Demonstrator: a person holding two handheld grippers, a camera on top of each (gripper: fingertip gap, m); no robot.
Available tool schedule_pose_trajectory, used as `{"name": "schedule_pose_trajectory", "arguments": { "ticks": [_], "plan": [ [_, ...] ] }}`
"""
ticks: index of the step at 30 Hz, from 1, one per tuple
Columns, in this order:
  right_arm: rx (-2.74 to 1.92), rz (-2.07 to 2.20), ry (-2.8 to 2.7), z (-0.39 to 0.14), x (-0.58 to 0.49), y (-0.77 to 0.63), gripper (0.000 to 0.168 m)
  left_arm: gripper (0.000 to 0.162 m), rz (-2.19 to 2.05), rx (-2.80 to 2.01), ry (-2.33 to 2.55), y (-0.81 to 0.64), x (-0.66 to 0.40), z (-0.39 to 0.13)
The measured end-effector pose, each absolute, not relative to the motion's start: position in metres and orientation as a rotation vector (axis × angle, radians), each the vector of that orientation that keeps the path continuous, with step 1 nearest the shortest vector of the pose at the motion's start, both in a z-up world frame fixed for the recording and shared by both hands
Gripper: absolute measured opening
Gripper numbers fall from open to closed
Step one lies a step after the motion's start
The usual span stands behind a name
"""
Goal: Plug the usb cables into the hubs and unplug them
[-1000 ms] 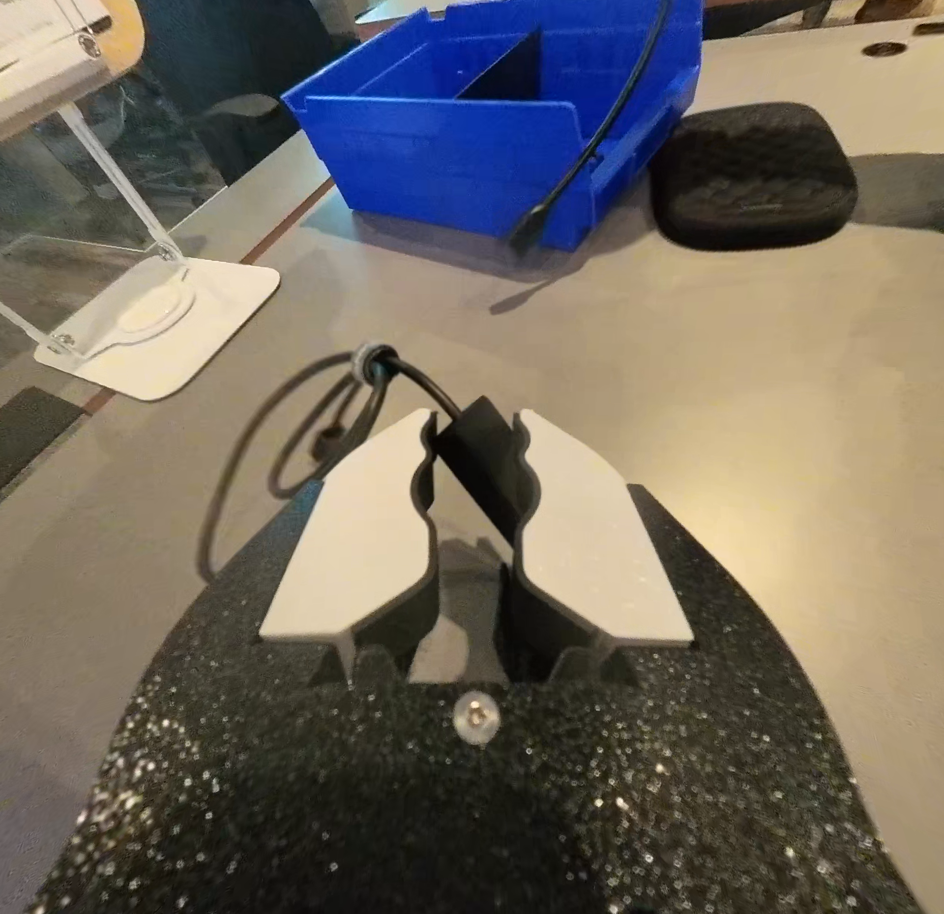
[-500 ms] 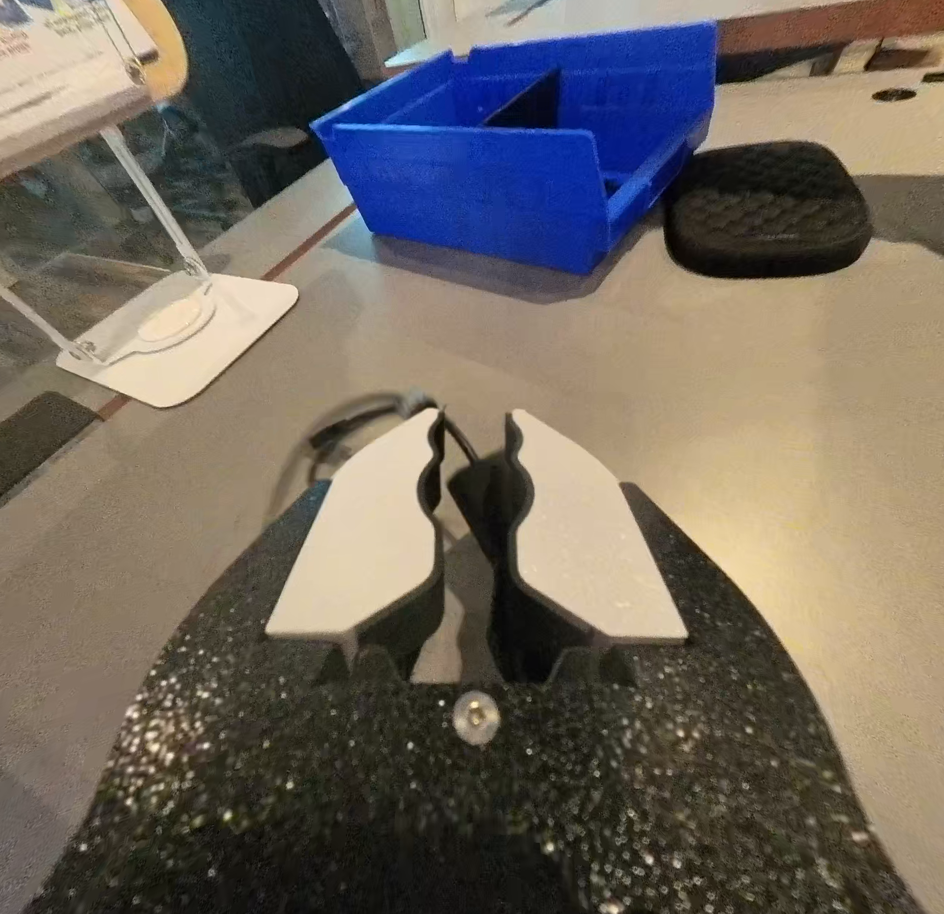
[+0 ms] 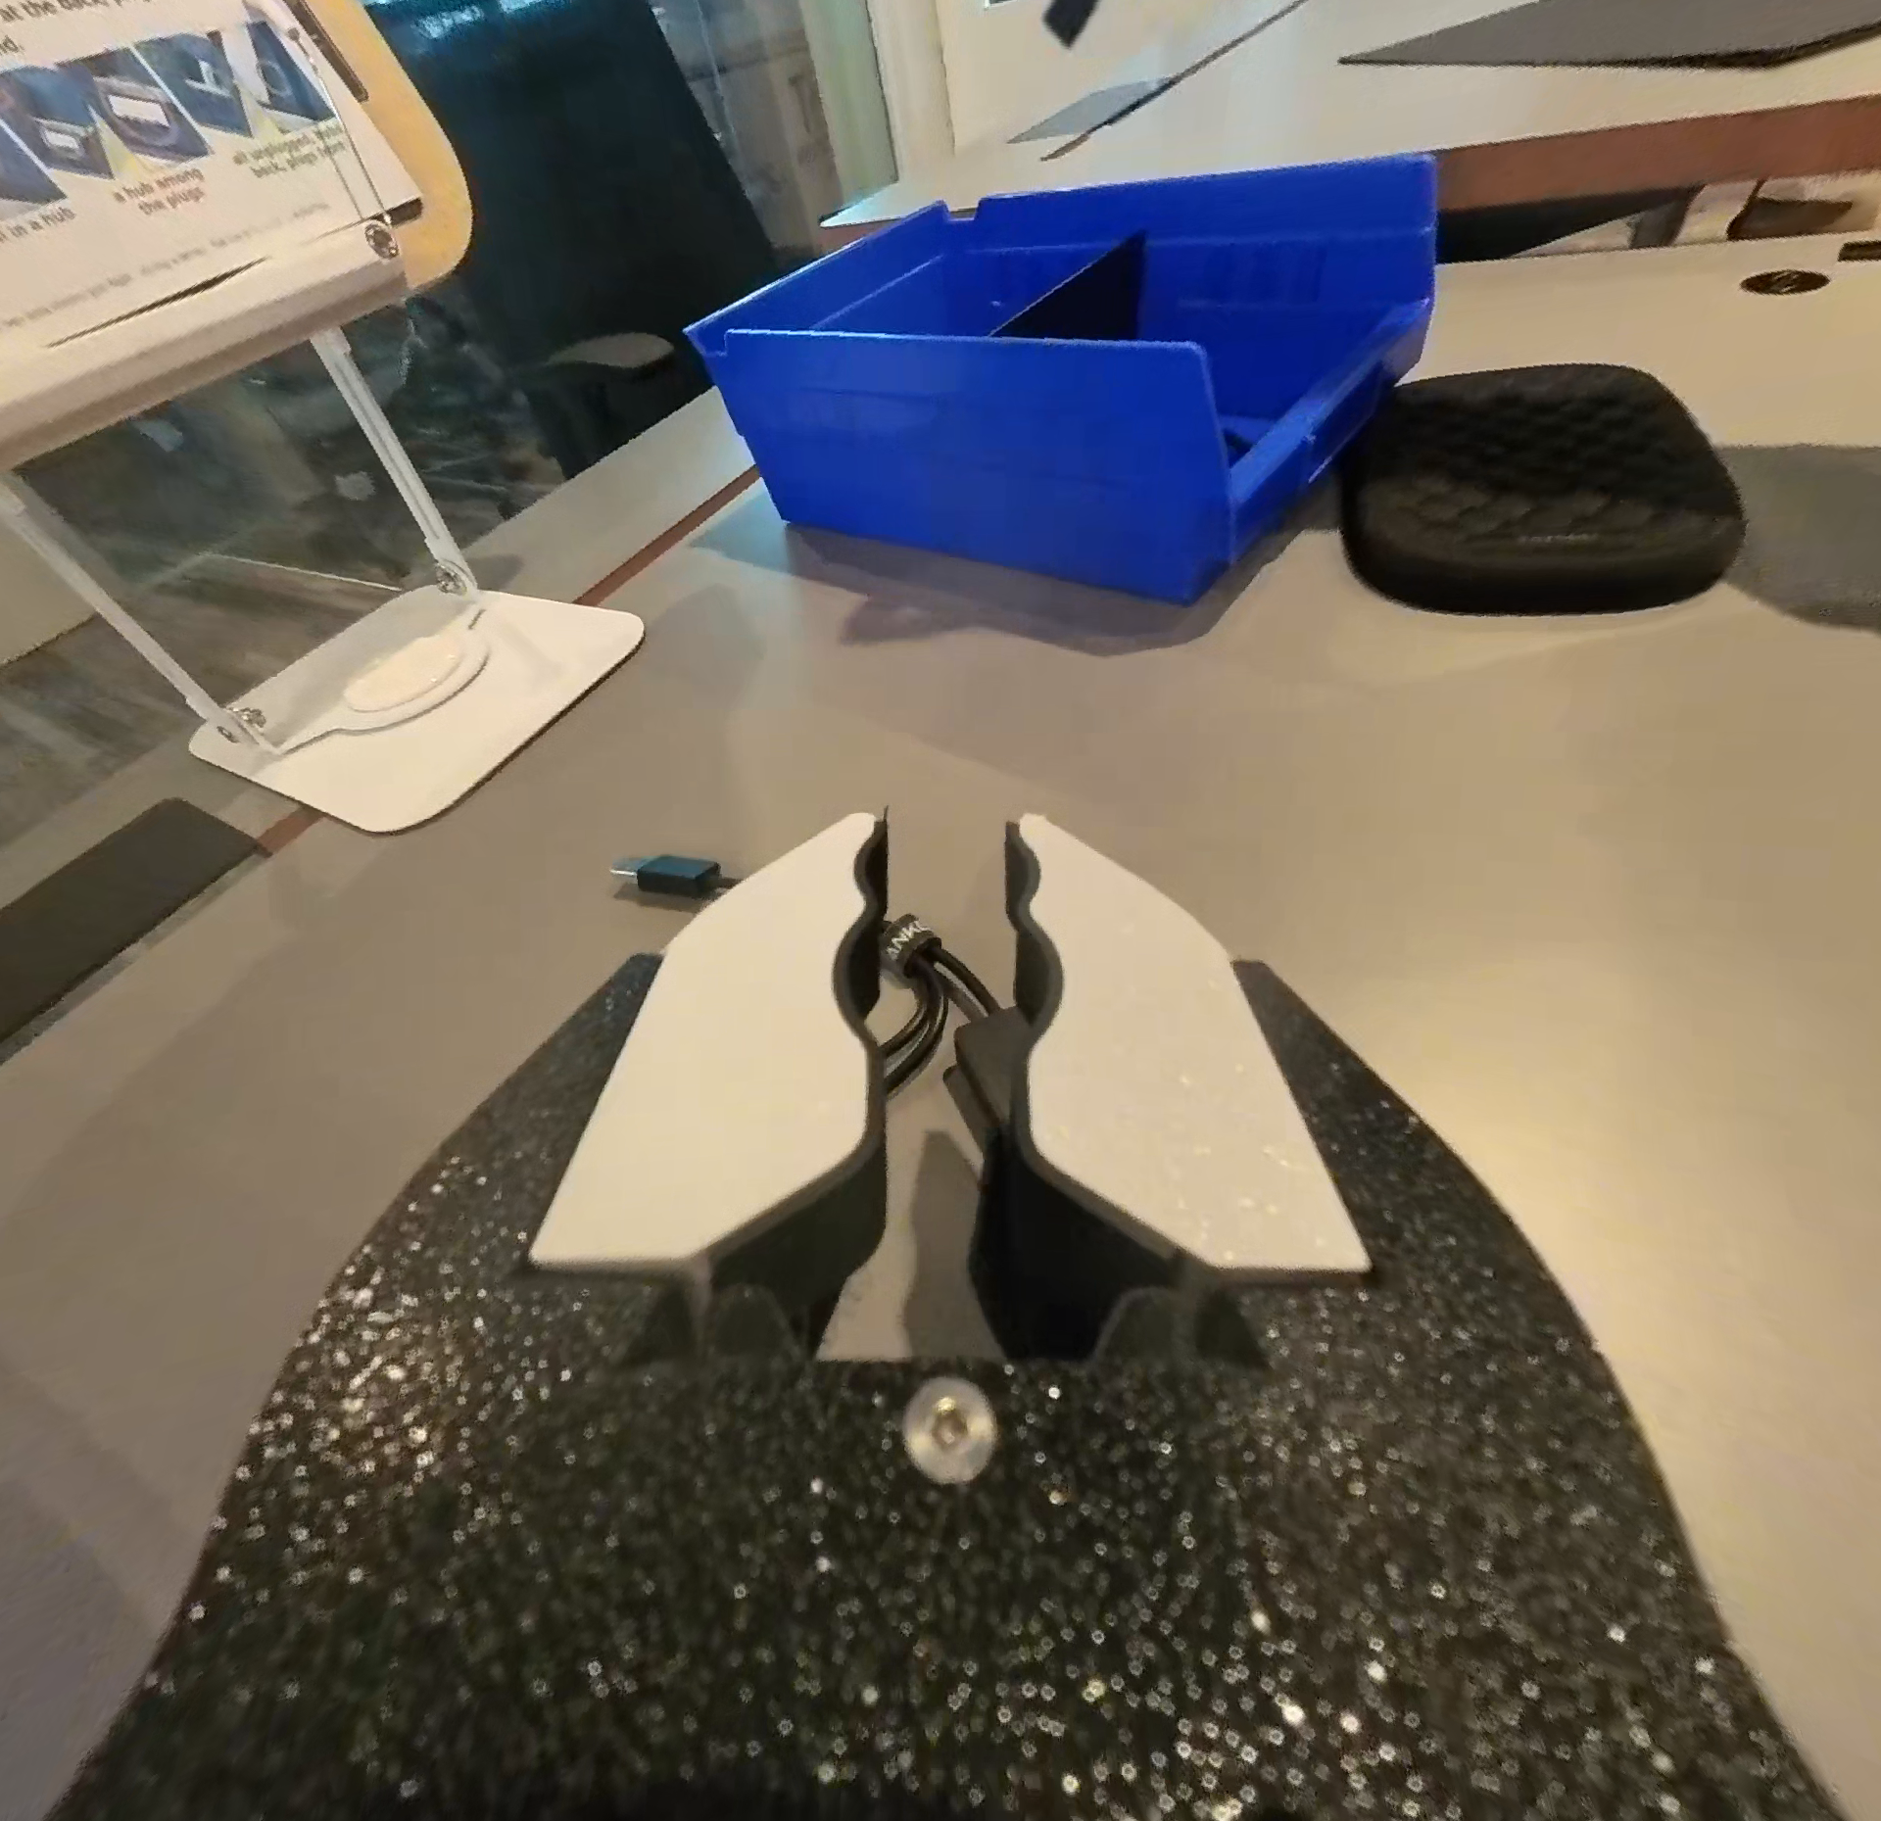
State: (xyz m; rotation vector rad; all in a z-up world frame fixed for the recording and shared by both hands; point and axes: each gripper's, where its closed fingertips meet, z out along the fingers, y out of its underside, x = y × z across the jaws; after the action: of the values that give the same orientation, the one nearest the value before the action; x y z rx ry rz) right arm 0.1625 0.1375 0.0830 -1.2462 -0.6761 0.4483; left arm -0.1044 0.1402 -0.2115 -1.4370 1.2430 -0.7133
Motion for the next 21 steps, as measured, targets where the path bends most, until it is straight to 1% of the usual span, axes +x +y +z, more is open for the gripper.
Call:
{"name": "schedule_pose_trajectory", "arguments": {
  "ticks": [4, 6, 15, 18, 21],
  "plan": [
    [-1.262, 0.508, -0.643, 0.074, 0.162, 0.172, 0.009, 0.021, -0.682, -1.432, 1.249, 0.14, -0.106, -0.216],
    [-1.28, 0.603, -0.625, 0.067, 0.157, 0.177, 0.009, 0.021, -0.685, -1.435, 1.25, 0.14, -0.105, -0.218],
    [-1.31, 0.779, -0.718, 0.046, 0.117, 0.123, 0.009, 0.021, -0.711, -1.44, 1.248, 0.139, -0.105, -0.219],
    [-1.313, 0.817, -0.731, 0.026, 0.115, 0.113, 0.009, 0.021, -0.713, -1.436, 1.246, 0.139, -0.106, -0.217],
    [-1.391, 0.75, -0.75, -0.014, 0.122, 0.122, 0.009, 0.021, -0.709, -1.432, 1.248, 0.138, -0.106, -0.217]
  ]
}}
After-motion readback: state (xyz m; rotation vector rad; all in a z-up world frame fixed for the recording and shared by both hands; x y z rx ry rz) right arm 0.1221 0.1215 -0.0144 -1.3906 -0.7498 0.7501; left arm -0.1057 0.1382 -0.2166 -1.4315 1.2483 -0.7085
